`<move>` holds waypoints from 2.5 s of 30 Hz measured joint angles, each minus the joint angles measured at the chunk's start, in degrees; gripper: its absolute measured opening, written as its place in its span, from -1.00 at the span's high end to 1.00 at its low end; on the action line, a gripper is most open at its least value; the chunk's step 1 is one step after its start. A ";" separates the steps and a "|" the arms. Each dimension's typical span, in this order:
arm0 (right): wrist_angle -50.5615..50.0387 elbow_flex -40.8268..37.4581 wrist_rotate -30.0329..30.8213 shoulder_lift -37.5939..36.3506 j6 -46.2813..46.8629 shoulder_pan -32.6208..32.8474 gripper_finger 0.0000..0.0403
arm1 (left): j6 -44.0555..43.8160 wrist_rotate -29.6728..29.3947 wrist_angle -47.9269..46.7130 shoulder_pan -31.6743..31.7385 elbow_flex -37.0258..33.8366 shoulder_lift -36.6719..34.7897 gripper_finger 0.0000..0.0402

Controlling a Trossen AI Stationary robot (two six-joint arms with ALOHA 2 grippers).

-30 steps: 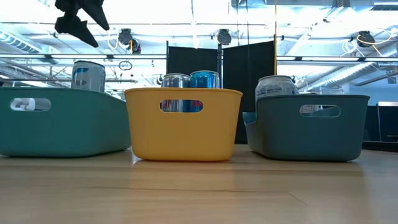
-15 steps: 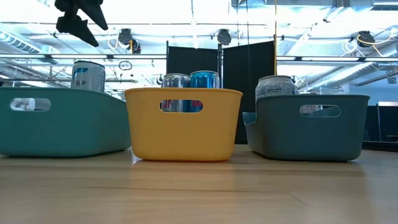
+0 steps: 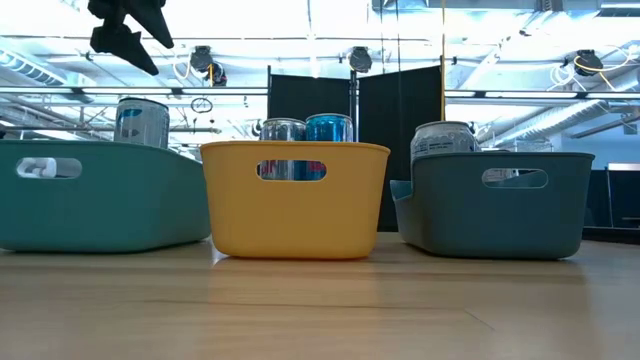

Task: Sort soda cans
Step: Put the left blue can into the yellow bin

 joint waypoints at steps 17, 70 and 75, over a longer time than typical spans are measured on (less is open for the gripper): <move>2.88 -0.02 3.60 -3.93 1.64 -0.02 -0.15 | 0.00 0.02 -0.02 0.00 0.01 0.00 -0.77; -12.65 53.66 10.34 31.38 -32.49 -29.32 -0.17 | 4.52 0.04 -0.26 -0.01 0.00 0.00 -0.77; -11.64 53.66 10.51 32.93 -32.13 -30.90 -0.17 | 5.37 0.07 -0.25 -0.02 0.02 0.00 -0.77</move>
